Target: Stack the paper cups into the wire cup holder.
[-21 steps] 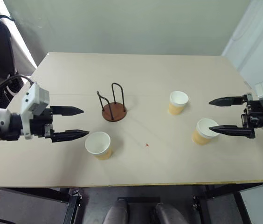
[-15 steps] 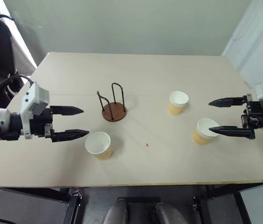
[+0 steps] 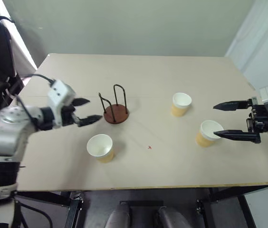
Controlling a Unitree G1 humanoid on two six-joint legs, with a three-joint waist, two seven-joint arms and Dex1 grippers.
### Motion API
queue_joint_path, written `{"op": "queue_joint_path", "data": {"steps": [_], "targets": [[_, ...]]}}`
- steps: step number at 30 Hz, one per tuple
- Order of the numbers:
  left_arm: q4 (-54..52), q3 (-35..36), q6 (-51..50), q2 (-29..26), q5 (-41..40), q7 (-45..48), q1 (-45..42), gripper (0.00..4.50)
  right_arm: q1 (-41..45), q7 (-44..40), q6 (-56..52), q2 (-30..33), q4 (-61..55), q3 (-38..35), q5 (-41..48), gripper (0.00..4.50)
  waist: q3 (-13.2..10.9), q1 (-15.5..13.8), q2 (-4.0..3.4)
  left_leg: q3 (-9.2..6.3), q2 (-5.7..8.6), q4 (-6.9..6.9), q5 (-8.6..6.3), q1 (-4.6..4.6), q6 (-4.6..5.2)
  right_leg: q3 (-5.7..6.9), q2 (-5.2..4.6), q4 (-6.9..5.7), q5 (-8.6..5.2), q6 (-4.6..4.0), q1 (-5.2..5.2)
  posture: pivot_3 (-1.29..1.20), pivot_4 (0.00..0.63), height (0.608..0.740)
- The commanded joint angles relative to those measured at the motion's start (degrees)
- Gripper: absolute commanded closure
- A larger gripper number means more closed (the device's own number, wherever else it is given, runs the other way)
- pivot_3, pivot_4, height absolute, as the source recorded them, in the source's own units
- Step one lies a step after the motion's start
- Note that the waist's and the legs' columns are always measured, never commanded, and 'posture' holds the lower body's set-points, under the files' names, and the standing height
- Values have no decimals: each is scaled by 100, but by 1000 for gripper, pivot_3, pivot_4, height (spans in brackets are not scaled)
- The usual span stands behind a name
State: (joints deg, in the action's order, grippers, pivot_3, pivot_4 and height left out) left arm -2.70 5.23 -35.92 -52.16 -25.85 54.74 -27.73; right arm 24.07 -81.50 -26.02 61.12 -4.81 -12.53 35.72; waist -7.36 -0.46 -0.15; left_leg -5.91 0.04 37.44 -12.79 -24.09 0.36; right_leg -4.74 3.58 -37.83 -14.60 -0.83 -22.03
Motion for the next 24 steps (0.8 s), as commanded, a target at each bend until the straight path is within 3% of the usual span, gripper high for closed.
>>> {"op": "queue_joint_path", "data": {"steps": [1,12,21,24], "targets": [[-248,76,-113,4,53,-161,-63,41,24,21,29,115,-97,-237,46,0,-3,15,6,-1,-1,0,5,0,-8,-1,3,1,0,1,-1,0,150,740],[188,-547,-285,841,562,-811,-788,41,-53,31,-24,129,-206,-273,112,0,-4,-27,7,-1,7,-20,26,8,-4,-5,-1,5,-5,24,12,0,150,740],[1198,-1047,43,1520,1288,-1254,-1458,41,-174,85,-115,141,-343,-379,152,0,-6,-29,10,0,9,-15,35,11,-1,-6,0,5,5,40,18,0,150,740],[1371,-1066,175,1721,1344,-1239,-1564,605,-241,121,-163,151,-426,-443,182,0,-7,-35,12,1,11,-14,36,10,-1,-8,-1,9,5,48,19,0,150,740]]}}
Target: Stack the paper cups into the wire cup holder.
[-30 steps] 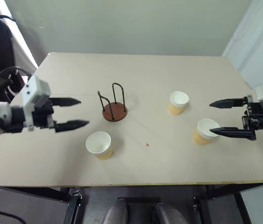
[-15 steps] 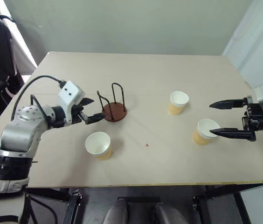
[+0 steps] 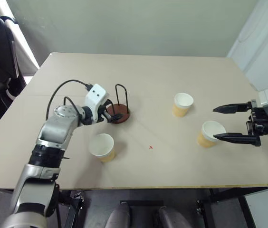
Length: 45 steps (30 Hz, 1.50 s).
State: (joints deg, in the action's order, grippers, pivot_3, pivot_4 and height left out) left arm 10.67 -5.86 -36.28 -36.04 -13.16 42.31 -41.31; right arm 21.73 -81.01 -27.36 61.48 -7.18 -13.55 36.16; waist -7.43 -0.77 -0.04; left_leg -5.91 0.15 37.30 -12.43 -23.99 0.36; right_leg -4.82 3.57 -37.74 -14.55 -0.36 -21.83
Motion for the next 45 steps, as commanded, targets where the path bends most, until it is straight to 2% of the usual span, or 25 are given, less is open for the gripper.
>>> {"op": "queue_joint_path", "data": {"steps": [1,10,15,19,23,26,33,45], "targets": [[53,39,237,146,78,28,-211,995,-27,85,-47,119,-217,-361,149,0,0,-7,0,0,1,1,0,0,0,0,0,1,-1,3,2,0,150,740],[136,142,307,166,127,253,-279,4408,-114,143,-117,166,-280,-484,183,0,0,-10,1,2,4,5,3,0,-2,-4,0,5,-4,16,5,0,150,740],[-908,419,-184,-286,-592,1091,-491,4483,-69,185,-101,182,-247,-472,153,0,-7,-10,11,2,4,9,3,-3,-1,-5,0,5,-3,18,3,0,150,740],[-1866,401,-845,-296,-1179,1291,-770,4483,-17,227,-65,150,-222,-397,120,0,-9,-74,14,1,8,20,5,-7,-4,-5,0,8,-5,22,9,0,150,740],[-3023,-59,-1543,-396,-1518,1311,-479,4483,-34,250,-45,128,-246,-399,128,0,-7,-67,12,7,8,55,0,-2,2,-6,-6,23,-6,29,32,0,150,740],[-3419,-345,-1741,-407,-1531,1182,-139,4483,-111,246,-34,129,-274,-457,149,0,-7,-52,11,13,7,65,-2,0,3,-9,-8,25,-6,33,36,0,150,740],[-3358,-615,-1891,6,-1716,996,170,4483,-257,242,-73,186,-344,-572,218,0,-8,-79,11,12,5,73,-18,2,33,-9,-8,15,2,38,38,0,150,740],[-3429,-1138,-1878,144,-1662,937,257,4483,-409,294,-173,198,-498,-691,249,0,-8,-80,11,13,7,74,-19,1,33,-9,-9,16,5,39,39,0,150,740]]}}
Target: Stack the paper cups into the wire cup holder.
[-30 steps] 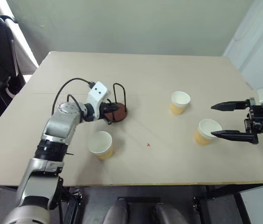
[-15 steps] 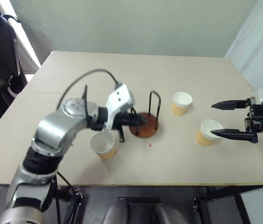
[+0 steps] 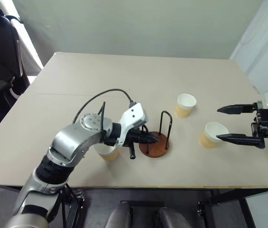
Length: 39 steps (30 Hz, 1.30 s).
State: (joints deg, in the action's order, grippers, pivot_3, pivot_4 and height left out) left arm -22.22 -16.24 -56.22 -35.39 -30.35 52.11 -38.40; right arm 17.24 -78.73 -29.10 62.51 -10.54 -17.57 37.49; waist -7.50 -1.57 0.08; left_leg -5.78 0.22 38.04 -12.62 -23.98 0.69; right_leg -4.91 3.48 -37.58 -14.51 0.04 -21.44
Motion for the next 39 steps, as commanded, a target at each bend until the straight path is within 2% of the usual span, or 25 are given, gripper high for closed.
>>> {"op": "queue_joint_path", "data": {"steps": [1,2,6,14,15,19,22,28,32,39], "targets": [[-120,-182,149,90,121,-53,-21,4483,39,75,-7,91,-176,-287,122,0,0,0,0,2,0,0,0,0,0,0,-1,0,0,0,0,0,150,740],[-109,-237,171,97,167,-60,-10,4483,37,81,-14,88,-188,-290,127,0,0,0,0,2,0,0,0,0,0,0,-2,1,0,1,0,0,150,740],[-164,-450,311,-25,270,82,66,3290,-1,91,-22,93,-228,-322,138,0,0,0,0,1,0,-1,0,1,0,0,-1,1,0,1,0,0,150,740],[-287,-403,375,-337,376,192,177,246,-54,94,-28,142,-240,-364,177,0,0,0,0,0,0,-1,0,1,1,0,-1,1,0,1,0,0,150,740],[-332,-338,345,-399,329,237,199,29,-40,90,-32,147,-241,-341,175,0,0,0,0,0,0,-1,0,0,1,0,-1,1,0,1,0,0,150,740],[-476,60,274,-702,37,458,287,29,-42,96,70,280,-269,-14,-163,0,0,8,-1,1,0,-6,-1,0,1,-1,-1,2,0,0,-1,0,150,740],[-469,643,333,-946,-347,722,239,29,42,165,219,376,-161,417,-610,0,0,15,-1,0,-2,-10,-2,1,0,0,1,2,0,-1,-4,0,150,740],[3,1462,863,-1508,-354,1078,-3,29,376,216,513,395,236,1264,-1458,0,-1,17,-3,-2,-3,-6,-13,1,14,-1,-2,0,4,-4,-5,0,150,740],[329,2341,1303,-2216,-727,1989,242,29,579,154,640,293,438,1622,-1735,0,-2,44,-5,-2,-3,-11,-20,-5,14,-1,-3,1,8,-8,-17,0,150,740],[451,3188,1479,-2674,-936,2194,825,29,756,28,855,225,816,1888,-2041,0,-2,53,-9,-1,-5,-30,-25,-10,13,0,-6,4,6,-14,-28,0,150,740]]}}
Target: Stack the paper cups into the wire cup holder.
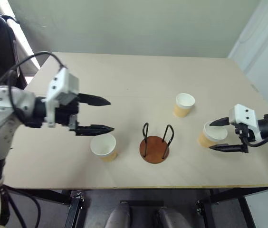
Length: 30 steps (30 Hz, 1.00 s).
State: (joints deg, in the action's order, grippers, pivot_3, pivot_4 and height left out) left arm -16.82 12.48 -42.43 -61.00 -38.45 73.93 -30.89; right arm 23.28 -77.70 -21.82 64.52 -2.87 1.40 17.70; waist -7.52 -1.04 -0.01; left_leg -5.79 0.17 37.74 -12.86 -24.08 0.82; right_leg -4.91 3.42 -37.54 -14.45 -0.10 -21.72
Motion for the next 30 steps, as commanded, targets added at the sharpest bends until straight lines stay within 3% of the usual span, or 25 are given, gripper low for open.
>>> {"op": "queue_joint_path", "data": {"steps": [1,8,11,17,22,26,30], "targets": [[-141,340,93,-117,-165,-7,128,29,173,-98,153,14,89,9,-94,0,0,-1,0,0,0,0,0,-1,0,0,-1,1,0,0,0,0,150,740],[-245,438,100,-159,-260,-177,283,29,267,-149,302,-150,203,366,-454,0,0,21,0,0,0,0,0,0,0,1,-1,-1,5,-9,-3,0,150,740],[-217,467,129,-196,-294,-200,285,0,329,-99,377,-245,250,537,-655,522,-1,32,-1,0,-2,-2,0,0,0,1,0,-2,6,-12,-5,0,150,740],[-187,504,162,-246,-306,-249,301,0,463,-43,512,-410,428,641,-890,2613,-1,37,-2,1,-2,-4,0,0,0,1,-2,-2,7,-14,-6,0,150,740],[-199,553,176,-294,-298,-275,373,0,555,-191,395,-417,356,349,-574,4342,-1,47,-2,1,-2,-13,-1,0,-3,1,-2,0,6,-17,-10,0,150,740],[-119,599,273,-366,-229,-258,445,0,762,-412,304,-196,174,49,-256,4426,-4,46,-6,2,-1,-22,0,-1,-6,1,-2,1,3,-22,-14,0,150,740],[-6,595,363,-444,-208,-238,433,0,1632,-492,-369,-379,-320,-459,827,4426,-6,70,-10,4,-2,-38,5,-1,-15,1,-2,1,-2,-32,-24,0,150,740]]}}
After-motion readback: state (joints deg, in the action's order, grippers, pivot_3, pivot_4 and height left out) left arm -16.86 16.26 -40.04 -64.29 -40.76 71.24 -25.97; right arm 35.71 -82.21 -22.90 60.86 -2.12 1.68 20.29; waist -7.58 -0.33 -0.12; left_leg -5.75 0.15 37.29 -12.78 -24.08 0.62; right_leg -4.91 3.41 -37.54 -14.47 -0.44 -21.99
